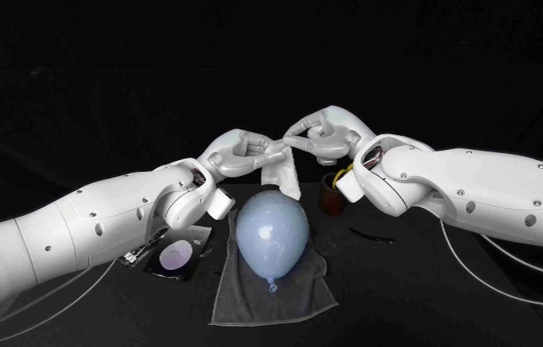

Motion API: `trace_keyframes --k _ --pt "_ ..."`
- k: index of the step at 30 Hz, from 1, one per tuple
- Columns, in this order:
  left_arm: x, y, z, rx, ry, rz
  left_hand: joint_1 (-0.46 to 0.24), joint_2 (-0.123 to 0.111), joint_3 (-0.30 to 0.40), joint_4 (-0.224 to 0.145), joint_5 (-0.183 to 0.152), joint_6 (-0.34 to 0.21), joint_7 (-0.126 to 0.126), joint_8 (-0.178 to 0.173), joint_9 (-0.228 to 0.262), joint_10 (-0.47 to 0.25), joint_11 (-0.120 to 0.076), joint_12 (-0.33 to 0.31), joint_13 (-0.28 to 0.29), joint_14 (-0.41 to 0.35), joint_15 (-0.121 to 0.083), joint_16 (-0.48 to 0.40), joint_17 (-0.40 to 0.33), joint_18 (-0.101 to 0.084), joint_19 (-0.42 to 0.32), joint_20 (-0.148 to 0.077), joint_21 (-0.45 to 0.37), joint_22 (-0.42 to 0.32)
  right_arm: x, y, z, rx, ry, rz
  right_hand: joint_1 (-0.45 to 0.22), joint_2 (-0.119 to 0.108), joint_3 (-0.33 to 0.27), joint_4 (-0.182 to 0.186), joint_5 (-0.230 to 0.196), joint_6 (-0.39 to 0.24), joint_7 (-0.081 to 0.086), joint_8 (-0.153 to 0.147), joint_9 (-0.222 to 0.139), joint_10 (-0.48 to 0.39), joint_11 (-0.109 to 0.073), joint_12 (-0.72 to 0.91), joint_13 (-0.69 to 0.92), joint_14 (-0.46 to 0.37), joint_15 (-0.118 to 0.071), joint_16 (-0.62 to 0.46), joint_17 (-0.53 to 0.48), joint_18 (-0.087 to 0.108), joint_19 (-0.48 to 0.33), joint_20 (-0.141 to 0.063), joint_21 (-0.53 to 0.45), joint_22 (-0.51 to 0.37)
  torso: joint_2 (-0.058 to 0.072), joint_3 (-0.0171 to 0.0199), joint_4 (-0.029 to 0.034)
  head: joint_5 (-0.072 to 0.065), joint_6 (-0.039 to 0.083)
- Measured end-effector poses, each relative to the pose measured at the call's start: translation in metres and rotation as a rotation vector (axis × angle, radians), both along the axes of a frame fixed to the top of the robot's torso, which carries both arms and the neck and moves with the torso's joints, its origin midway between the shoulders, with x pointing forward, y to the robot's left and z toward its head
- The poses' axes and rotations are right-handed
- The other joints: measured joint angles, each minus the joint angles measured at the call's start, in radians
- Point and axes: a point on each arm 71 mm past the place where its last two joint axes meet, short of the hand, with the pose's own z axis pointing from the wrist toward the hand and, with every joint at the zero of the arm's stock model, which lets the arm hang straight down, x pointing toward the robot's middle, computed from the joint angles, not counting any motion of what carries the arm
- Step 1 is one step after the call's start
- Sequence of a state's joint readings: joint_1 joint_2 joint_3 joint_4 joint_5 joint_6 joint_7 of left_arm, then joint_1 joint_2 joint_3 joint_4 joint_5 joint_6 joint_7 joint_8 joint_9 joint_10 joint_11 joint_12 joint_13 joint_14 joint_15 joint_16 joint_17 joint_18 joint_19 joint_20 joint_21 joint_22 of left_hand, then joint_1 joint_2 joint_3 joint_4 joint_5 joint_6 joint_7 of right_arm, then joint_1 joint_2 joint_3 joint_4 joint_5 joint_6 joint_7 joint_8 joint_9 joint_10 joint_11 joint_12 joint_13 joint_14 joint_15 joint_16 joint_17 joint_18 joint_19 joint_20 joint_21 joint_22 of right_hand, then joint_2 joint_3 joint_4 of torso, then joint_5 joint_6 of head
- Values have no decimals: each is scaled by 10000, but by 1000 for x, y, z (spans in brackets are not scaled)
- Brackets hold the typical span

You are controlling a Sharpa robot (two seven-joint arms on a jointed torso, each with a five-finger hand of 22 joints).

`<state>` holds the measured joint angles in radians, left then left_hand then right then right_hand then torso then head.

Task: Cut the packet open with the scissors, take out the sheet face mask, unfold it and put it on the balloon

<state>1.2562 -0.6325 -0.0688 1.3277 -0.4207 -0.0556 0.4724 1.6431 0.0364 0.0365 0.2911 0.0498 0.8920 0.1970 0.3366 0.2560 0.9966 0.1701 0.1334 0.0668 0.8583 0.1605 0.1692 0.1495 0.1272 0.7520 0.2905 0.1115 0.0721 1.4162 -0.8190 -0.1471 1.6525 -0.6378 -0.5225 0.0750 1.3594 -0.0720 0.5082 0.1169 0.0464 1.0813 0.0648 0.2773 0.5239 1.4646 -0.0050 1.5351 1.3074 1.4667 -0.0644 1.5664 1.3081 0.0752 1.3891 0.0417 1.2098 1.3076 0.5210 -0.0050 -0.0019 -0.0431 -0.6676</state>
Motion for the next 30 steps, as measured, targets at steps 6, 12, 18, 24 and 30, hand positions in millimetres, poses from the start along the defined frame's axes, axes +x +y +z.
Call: trace_keyframes --k 6,12,18,24,30 --pt "1 3 0 -185 255 17 -75 255 245 -15 0 191 -57 -1 -8 208 -76 -117 -11 174 -67 0 41 204 239 -8 67 -1 1 -2 -1 -31 33 -57 4 4 8 -8 1 0 -1 -10 0 -1 1 -2 5 0 0 -16 0 -2 0 0 0 -3 0 2 -6 0 -18" --pt "2 7 -1 -265 424 101 164 344 669 -88 0 227 -21 -74 -19 280 -77 -349 -27 231 -83 0 60 202 366 8 67 -27 1 -3 -1 -45 44 -89 13 13 11 -11 -1 4 3 21 0 -1 1 -5 7 0 1 9 -8 -3 0 0 -1 -1 0 4 -7 -7 -28" --pt "4 9 -2 -267 574 211 709 -20 2118 -161 -6 394 -76 -55 102 785 -108 -619 -33 576 -170 -1 128 388 718 -3 67 -29 1 -5 -1 -54 60 -91 13 13 11 -11 -5 25 24 34 0 -2 2 -27 7 -1 1 9 -8 -5 0 0 -1 3 -2 7 -7 -16 -34" --pt "4 9 -3 -218 719 220 33 -1067 4700 -310 -42 465 -109 296 488 1172 -252 -677 -39 1057 -270 18 293 413 1115 -63 67 -29 1 -5 -2 -59 93 -65 -41 66 11 -12 -7 25 24 34 0 -4 4 -28 5 -2 2 4 -6 -6 0 0 -7 5 -3 7 -7 3 -34" --pt "4 9 -4 -219 864 167 -409 -1211 5320 -577 -61 461 -109 430 614 1223 -235 -677 -38 1148 -286 18 390 417 1204 -81 67 -28 3 -6 -3 9 240 -75 -292 303 240 15 -30 -297 134 -35 294 0 38 -309 -1 -2 3 0 1 -13 -111 37 -368 4 -6 7 -10 21 -8"
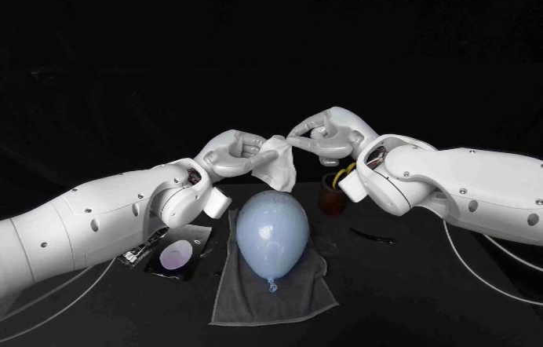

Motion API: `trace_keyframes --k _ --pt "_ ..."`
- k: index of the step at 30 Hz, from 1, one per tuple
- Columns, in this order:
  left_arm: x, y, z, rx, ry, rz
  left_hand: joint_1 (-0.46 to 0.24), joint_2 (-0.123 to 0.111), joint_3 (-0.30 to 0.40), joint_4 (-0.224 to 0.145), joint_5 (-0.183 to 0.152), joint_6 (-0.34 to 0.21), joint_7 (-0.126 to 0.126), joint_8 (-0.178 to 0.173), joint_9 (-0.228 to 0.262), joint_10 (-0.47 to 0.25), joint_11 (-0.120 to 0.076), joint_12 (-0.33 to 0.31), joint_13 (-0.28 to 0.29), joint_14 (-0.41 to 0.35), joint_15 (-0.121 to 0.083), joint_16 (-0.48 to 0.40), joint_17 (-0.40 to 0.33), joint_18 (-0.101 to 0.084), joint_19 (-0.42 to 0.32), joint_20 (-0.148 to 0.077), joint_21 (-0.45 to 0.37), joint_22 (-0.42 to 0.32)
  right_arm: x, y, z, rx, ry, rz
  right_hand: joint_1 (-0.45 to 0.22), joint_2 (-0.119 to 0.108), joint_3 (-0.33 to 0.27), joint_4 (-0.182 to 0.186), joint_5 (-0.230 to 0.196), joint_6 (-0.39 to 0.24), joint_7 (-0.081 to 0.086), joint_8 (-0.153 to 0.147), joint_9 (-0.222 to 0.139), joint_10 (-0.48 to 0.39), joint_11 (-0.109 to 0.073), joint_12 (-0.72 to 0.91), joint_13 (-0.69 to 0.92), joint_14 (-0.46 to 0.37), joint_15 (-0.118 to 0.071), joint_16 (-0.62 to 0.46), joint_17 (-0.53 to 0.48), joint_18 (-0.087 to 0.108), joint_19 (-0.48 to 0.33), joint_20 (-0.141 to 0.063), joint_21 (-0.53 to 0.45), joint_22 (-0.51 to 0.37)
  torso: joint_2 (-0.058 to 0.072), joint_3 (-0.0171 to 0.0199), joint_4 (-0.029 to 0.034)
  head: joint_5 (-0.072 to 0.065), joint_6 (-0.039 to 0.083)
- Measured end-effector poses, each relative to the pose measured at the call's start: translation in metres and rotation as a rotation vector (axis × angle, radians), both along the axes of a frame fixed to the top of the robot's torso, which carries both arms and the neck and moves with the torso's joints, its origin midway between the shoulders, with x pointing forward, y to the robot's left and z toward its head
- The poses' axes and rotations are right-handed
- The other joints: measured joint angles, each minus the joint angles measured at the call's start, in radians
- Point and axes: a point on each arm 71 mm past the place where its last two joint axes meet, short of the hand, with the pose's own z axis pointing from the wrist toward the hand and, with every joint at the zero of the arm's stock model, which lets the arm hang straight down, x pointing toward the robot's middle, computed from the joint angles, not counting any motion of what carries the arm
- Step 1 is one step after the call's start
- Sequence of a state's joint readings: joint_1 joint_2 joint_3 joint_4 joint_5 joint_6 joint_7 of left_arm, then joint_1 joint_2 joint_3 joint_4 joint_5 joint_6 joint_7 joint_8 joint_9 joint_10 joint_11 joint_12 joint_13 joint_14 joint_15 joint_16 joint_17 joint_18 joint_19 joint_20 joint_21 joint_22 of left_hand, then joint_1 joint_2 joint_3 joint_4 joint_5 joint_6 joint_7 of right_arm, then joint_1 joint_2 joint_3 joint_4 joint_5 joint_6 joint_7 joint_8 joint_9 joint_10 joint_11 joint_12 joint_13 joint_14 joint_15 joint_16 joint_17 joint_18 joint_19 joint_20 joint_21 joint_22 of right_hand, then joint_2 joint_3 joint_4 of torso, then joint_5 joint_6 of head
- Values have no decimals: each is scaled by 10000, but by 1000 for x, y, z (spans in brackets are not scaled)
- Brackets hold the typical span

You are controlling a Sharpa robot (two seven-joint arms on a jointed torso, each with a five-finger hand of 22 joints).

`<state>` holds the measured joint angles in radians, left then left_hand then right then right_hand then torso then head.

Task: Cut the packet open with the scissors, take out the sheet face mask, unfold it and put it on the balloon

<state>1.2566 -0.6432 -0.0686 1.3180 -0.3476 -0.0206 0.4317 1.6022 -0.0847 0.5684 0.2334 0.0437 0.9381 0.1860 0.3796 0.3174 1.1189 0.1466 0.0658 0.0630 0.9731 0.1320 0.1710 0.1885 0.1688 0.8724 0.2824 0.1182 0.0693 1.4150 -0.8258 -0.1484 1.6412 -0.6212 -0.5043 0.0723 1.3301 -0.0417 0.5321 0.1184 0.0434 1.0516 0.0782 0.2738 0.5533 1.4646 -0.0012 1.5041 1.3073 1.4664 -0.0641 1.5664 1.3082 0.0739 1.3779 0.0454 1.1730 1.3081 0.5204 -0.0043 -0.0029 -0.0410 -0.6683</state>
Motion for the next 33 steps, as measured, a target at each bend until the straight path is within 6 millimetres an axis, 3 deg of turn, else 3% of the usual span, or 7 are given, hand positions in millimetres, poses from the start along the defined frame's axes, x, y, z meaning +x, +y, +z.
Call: trace_keyframes --k 2,7,13,18,21,24,33 --pt "0 0 0 -11 50 -24 -97 -3 65 -64 -2 -12 -11 3 1 0 0 0 0 35 -34 0 18 0 0 0 8 0 1 -1 -1 41 102 -6 -394 -63 130 -78 2 -370 148 -188 264 4 109 -310 0 7 85 -16 0 -5 -151 72 -267 -1 0 0 1 1 6" --pt "0 0 -1 -24 164 -59 -223 14 212 -155 -16 -39 -36 43 138 0 0 0 1 118 -47 0 56 -1 88 -20 47 6 3 -3 -3 133 358 -5 -1511 -647 -755 685 69 -1172 548 -818 -42 -5 493 -1002 1 2 393 -141 0 181 -514 298 -911 -10 -1 0 2 2 8" --pt "0 0 -2 -42 282 -91 -488 17 433 -376 20 -78 -74 148 145 37 -37 1 1 444 -100 110 171 -1 408 -159 212 58 6 -5 -7 128 740 123 -1911 -1032 -1747 1233 69 -1607 770 -1260 -267 18 625 -1502 6 -20 555 -268 -1 267 -877 513 -1560 -299 0 -1 1 3 -2" --pt "0 2 -2 -58 379 -149 -740 29 583 -530 20 -121 -43 243 151 92 -91 1 2 905 -227 293 321 -5 798 -368 463 138 7 -7 -15 32 1195 309 -1801 -1188 -2335 1528 68 -1757 851 -1439 -365 -157 804 -1791 8 -6 612 -346 -8 348 -1086 621 -1959 -483 3 -1 -2 -8 -19" --pt "-1 3 -2 -65 442 -203 -819 82 604 -616 20 -134 -54 246 152 92 -91 1 2 1033 -286 342 379 -5 932 -433 522 157 8 -9 -21 -34 1454 391 -1787 -1282 -2668 1658 68 -1787 879 -1506 -398 -257 822 -1933 9 -2 681 -410 -9 348 -1240 658 -2217 -598 3 -2 -1 -19 -21" --pt "-1 4 -2 -66 488 -262 -882 120 624 -712 20 -170 -89 246 153 92 -91 1 2 1191 -303 407 449 -6 1020 -521 610 190 8 -10 -25 -76 1657 472 -1787 -1282 -2903 1697 68 -1809 898 -1539 -418 -375 836 -2015 9 -17 696 -425 -9 486 -1342 689 -2422 -690 3 -2 -1 -28 -31" --pt "-1 8 -1 -45 617 -426 -948 133 663 -751 20 -206 -56 246 285 91 -91 1 2 1193 -304 407 490 -10 1035 -536 628 191 4 -8 -38 -84 2224 843 -1729 -1325 -3299 1665 68 -1839 899 -1544 -437 -484 872 -2119 5 19 735 -501 -5 498 -1498 745 -2631 -790 3 2 1 -44 -17"
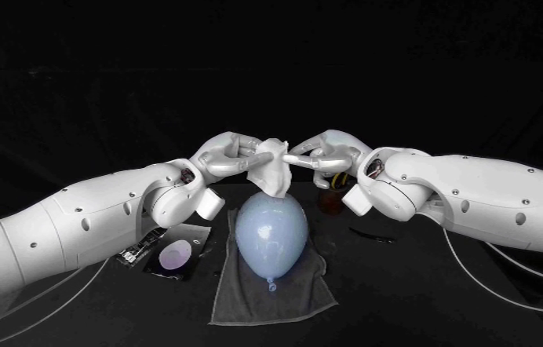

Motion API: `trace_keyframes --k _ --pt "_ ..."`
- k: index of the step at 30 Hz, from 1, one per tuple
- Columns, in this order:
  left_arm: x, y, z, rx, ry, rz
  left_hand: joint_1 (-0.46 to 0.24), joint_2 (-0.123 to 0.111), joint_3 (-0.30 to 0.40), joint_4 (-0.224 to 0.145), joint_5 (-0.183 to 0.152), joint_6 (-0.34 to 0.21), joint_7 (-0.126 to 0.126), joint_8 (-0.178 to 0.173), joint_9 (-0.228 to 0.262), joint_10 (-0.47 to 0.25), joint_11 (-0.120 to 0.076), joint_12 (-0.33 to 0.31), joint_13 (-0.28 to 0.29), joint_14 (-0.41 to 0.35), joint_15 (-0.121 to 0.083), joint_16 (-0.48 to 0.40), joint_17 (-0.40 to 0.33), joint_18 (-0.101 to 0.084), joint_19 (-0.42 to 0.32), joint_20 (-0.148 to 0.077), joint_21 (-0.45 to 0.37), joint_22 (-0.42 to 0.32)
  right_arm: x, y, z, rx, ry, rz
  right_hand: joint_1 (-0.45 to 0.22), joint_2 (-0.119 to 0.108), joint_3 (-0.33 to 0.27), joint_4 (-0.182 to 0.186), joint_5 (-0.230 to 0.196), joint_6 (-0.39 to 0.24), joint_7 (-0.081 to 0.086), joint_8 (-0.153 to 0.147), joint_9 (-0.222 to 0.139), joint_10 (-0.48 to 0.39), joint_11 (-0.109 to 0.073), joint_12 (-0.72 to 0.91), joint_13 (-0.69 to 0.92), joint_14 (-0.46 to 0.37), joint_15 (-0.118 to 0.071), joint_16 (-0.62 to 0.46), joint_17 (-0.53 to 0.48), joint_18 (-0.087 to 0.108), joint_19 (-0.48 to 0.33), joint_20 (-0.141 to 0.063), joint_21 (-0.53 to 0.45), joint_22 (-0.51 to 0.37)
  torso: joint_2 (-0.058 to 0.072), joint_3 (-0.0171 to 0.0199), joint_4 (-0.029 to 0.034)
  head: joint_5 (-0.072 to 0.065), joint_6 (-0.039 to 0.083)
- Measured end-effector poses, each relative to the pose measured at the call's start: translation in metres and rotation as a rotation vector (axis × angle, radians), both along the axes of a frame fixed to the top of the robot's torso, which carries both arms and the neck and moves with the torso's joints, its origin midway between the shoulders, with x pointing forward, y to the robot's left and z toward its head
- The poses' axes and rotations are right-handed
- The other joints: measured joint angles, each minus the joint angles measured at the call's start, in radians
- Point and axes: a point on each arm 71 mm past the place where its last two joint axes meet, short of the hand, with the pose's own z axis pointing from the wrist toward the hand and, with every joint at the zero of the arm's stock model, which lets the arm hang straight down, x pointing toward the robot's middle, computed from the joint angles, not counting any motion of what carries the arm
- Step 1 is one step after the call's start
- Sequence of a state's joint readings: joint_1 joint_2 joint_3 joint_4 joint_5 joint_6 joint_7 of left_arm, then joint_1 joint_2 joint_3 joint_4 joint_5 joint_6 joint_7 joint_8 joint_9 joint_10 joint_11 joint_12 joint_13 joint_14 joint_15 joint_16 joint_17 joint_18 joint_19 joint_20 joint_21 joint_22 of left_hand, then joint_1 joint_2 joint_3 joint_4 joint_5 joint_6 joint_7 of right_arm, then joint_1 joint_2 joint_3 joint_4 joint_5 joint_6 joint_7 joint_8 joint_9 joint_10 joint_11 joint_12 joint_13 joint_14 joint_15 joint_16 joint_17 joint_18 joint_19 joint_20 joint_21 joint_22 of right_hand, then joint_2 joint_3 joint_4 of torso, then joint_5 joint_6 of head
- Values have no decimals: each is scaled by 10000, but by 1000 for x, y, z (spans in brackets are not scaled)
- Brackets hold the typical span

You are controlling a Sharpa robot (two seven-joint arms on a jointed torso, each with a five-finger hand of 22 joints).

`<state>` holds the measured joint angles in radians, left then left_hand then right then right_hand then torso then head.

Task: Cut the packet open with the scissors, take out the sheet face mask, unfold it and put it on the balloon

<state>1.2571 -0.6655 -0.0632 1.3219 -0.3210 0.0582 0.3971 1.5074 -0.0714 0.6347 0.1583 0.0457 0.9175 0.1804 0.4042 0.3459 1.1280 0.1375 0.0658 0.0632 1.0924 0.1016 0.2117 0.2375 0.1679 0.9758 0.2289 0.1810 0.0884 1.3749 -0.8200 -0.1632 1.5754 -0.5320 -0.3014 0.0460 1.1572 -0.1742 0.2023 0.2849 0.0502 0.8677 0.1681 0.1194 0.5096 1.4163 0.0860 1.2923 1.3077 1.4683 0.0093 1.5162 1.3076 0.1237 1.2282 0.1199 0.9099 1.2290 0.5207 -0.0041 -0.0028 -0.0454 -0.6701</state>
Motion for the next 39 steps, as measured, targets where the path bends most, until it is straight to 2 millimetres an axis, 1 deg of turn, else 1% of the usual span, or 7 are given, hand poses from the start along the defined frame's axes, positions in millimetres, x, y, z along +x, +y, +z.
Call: trace_keyframes --k 5,8,17,20,25,30,39 --pt "0 1 0 44 60 -42 -105 -2 56 -56 -1 -2 -1 56 2 0 0 0 0 106 -31 43 68 -39 91 -19 69 30 -5 4 -2 175 161 267 398 124 -246 -36 0 147 -33 0 -13 0 0 80 -4 0 0 -1 5 -1 0 0 0 37 0 2 1 -5 19" --pt "1 2 -1 80 88 -39 -118 -14 56 -56 -1 -2 -1 59 2 0 1 0 0 106 -30 42 70 47 111 -39 70 30 -7 6 -2 307 211 430 634 177 -370 -79 0 291 -75 0 -28 1 0 108 -4 0 0 -1 5 -2 0 0 23 71 0 1 1 0 21" --pt "2 2 0 110 90 0 -237 53 55 -192 -22 -34 -33 60 5 1 0 -8 11 412 -123 208 258 57 306 -162 267 109 -10 15 -6 514 451 863 1622 373 -652 -369 0 400 -181 -20 -141 21 -92 259 3 -1 1 42 4 -6 39 -38 97 156 -4 1 0 -19 10" --pt "2 2 1 99 77 10 -237 53 28 -221 -39 -35 -34 103 4 1 0 -19 9 499 -143 216 329 56 342 -197 318 133 -11 19 -8 531 554 1001 1983 514 -638 -579 0 497 -229 -20 -186 75 -147 349 7 -40 -39 60 -1 -9 74 -73 145 193 -3 -5 2 -27 4" --pt "2 3 0 107 77 39 -344 52 57 -304 2 -52 -50 118 4 0 1 -31 -14 560 -163 315 431 53 379 -235 389 178 -11 20 -10 530 618 1077 2837 926 -138 -1106 0 918 -266 -38 -286 165 -236 589 75 -33 -45 119 -4 -27 165 -164 366 304 2 -12 6 -27 -24" --pt "3 5 -1 148 81 132 -354 42 32 -334 2 -53 -51 120 5 35 -35 -60 -14 640 -208 409 512 49 460 -317 533 227 -12 20 -10 526 613 1083 3282 1252 543 -1531 0 1587 -401 238 -340 274 -346 908 68 -33 -151 192 -3 -88 365 -251 663 485 3 -12 5 -22 -46" --pt "5 9 -1 210 77 305 -404 96 15 -427 2 -69 -67 121 5 71 -70 -59 -13 786 -284 593 742 38 573 -358 697 319 -12 17 -10 530 569 982 3278 1476 1263 -1976 0 2046 -679 687 -242 270 -386 1229 67 -85 -317 284 5 -116 616 -430 1063 737 1 -12 4 -15 -72"
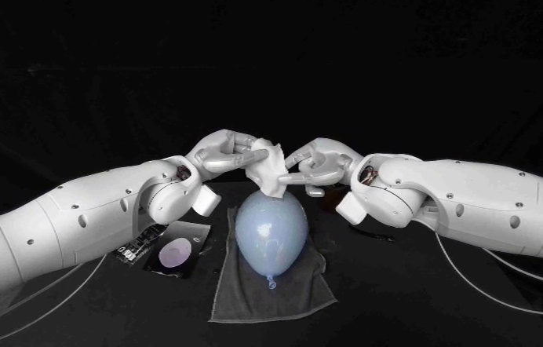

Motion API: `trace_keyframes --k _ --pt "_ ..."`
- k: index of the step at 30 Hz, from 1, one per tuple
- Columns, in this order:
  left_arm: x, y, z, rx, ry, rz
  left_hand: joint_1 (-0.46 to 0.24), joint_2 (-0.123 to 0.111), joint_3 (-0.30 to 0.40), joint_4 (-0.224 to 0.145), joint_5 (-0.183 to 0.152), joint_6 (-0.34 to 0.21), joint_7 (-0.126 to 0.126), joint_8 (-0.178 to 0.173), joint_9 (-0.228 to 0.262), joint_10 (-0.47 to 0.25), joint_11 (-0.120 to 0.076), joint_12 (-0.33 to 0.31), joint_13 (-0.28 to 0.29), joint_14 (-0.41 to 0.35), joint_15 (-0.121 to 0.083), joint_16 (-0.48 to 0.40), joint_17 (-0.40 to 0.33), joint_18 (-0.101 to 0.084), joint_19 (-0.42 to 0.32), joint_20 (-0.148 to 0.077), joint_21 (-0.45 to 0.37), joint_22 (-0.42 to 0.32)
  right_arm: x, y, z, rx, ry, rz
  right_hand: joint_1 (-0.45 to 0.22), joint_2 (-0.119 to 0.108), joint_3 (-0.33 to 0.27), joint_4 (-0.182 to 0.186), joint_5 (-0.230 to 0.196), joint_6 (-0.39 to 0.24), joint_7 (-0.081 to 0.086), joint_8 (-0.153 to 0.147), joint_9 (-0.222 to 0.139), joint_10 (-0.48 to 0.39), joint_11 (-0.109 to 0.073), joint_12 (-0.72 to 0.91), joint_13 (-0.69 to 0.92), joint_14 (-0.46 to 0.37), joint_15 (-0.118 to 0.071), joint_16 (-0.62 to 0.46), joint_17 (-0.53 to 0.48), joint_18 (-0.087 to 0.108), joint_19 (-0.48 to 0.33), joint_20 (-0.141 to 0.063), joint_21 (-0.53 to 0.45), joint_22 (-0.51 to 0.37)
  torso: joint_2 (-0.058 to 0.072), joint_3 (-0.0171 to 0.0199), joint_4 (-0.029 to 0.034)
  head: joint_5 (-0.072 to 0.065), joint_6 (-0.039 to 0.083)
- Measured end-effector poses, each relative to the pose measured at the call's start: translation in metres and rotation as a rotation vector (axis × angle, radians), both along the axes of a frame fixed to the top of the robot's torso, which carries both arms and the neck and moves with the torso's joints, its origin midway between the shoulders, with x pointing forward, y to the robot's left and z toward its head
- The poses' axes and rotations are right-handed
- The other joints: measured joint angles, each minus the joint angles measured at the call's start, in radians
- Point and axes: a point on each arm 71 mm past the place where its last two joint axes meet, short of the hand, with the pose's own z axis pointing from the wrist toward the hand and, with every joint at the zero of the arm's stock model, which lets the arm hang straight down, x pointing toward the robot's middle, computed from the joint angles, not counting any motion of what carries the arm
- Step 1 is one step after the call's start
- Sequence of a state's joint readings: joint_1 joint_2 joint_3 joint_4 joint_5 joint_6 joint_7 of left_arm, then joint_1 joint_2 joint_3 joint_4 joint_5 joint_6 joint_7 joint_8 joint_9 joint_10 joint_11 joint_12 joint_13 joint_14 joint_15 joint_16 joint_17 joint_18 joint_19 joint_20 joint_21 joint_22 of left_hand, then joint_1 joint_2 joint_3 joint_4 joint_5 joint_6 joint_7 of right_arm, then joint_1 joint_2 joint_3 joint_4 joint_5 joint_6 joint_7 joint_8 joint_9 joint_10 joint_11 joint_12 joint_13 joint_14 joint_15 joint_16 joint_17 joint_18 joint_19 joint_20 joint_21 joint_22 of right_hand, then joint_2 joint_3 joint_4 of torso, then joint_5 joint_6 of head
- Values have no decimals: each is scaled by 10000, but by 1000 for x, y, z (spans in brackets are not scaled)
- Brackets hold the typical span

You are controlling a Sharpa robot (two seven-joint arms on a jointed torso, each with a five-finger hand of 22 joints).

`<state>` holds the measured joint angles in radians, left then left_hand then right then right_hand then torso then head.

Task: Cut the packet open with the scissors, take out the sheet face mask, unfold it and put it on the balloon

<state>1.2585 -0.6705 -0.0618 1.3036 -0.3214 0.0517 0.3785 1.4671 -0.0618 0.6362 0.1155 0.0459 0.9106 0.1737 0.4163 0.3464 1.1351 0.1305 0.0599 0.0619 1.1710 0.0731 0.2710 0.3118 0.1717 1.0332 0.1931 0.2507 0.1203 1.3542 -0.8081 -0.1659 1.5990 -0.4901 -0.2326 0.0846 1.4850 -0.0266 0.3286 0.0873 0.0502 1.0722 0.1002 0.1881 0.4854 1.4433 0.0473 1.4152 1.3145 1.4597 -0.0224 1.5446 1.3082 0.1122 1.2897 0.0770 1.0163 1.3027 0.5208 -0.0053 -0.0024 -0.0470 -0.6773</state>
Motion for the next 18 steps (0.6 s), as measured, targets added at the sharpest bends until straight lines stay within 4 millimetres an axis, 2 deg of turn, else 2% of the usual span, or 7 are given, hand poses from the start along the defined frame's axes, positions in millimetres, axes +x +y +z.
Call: trace_keyframes --k 7,12,18 --pt "1 2 0 44 26 56 -27 31 -28 -28 0 -1 -1 0 0 0 0 1 0 85 -11 105 139 -9 71 -71 136 73 0 -3 1 49 -72 -156 -227 136 519 -265 -5 -6 1 325 223 3 -31 70 -2 1 -72 15 -1 -53 71 -70 79 56 0 8 -2 -9 -21" --pt "1 3 -1 77 46 96 -38 42 -43 -46 0 -3 -3 -2 0 0 1 1 -1 137 -31 216 221 -15 107 -108 193 118 1 -8 1 70 -105 -315 -590 -17 791 -405 -6 -100 -89 517 383 75 -142 35 -117 55 -160 13 -1 -55 71 -71 79 55 -4 10 -2 -12 -25" --pt "1 5 -1 109 65 134 -38 41 -29 -83 -1 -19 -19 -26 0 36 -36 2 -1 139 -32 277 295 -18 107 -108 281 157 1 -12 2 117 -124 -481 -722 -75 902 -465 -6 -165 -97 596 452 148 -240 50 -63 66 -176 6 -4 -56 72 -72 78 54 -4 12 -2 -22 -28"
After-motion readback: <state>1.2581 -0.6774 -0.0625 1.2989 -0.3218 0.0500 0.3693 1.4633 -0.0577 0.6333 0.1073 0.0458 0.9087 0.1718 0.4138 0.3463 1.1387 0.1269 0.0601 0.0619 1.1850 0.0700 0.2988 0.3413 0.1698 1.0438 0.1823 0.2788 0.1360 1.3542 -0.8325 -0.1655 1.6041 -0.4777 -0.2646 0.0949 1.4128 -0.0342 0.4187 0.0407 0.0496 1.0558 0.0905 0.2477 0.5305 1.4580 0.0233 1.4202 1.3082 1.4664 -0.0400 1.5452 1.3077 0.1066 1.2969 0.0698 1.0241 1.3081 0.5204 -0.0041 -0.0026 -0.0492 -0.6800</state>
